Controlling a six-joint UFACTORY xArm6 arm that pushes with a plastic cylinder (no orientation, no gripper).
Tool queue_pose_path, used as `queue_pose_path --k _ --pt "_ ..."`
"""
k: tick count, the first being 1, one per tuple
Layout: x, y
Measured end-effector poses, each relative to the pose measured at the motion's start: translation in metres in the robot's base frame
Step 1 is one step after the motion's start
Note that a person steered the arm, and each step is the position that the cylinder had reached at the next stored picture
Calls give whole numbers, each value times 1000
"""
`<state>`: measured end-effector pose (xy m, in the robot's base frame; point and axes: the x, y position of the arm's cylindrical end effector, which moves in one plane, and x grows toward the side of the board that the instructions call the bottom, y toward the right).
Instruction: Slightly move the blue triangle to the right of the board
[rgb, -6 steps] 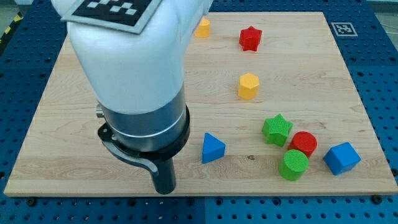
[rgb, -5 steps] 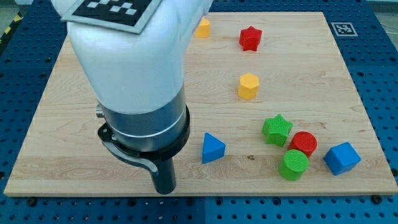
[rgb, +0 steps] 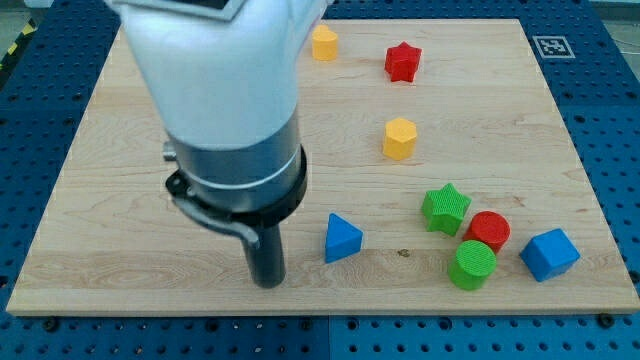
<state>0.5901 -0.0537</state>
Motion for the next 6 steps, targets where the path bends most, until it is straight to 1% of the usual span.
queue_pose_path --k 1,6 --pt "-21 5" --pt "-20 25"
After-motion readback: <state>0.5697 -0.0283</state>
